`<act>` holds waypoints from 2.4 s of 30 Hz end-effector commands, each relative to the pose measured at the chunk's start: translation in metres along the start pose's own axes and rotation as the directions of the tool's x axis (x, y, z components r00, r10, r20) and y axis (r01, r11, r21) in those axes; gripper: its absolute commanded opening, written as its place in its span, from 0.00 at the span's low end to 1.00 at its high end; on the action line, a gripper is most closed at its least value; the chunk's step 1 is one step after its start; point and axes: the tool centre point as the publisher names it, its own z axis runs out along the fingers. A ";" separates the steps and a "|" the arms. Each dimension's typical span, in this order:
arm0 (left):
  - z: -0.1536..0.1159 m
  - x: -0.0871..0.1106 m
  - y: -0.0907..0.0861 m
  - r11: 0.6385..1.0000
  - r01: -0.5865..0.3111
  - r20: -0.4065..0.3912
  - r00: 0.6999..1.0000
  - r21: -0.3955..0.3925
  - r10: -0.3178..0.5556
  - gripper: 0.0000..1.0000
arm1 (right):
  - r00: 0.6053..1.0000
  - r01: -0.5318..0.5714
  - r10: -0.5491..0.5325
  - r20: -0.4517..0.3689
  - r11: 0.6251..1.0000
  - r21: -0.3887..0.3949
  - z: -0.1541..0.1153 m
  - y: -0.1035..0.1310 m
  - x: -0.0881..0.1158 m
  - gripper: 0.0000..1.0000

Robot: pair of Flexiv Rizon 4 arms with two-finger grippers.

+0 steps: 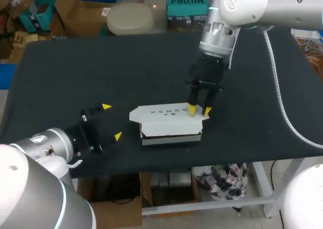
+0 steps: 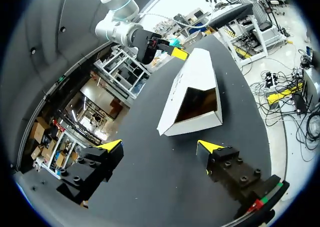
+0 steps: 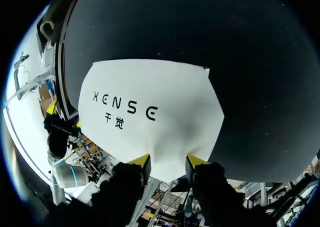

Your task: Assemble the packaging by folding the flat box into shape, placing the metal phone stand inside, and closing the box properly

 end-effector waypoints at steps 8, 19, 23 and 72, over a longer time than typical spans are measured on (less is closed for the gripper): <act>0.005 -0.012 -0.010 0.984 0.013 -0.244 0.968 -0.179 -0.057 1.00 | 1.000 0.002 -0.002 0.000 1.000 -0.010 0.005 -0.005 -0.001 0.47; -0.008 -0.047 -0.011 0.955 0.252 -0.291 0.912 -0.159 -0.289 1.00 | 1.000 -0.007 0.007 -0.001 1.000 -0.018 0.010 -0.005 -0.003 0.47; -0.002 -0.072 -0.006 0.863 0.358 -0.305 0.829 -0.356 -0.469 1.00 | 1.000 -0.012 0.013 0.000 1.000 -0.022 0.010 -0.005 -0.004 0.47; 0.058 -0.097 -0.019 -0.537 0.623 0.616 -0.110 -0.568 -0.780 1.00 | 0.998 -0.056 0.053 -0.030 0.993 -0.108 0.015 -0.001 -0.009 0.47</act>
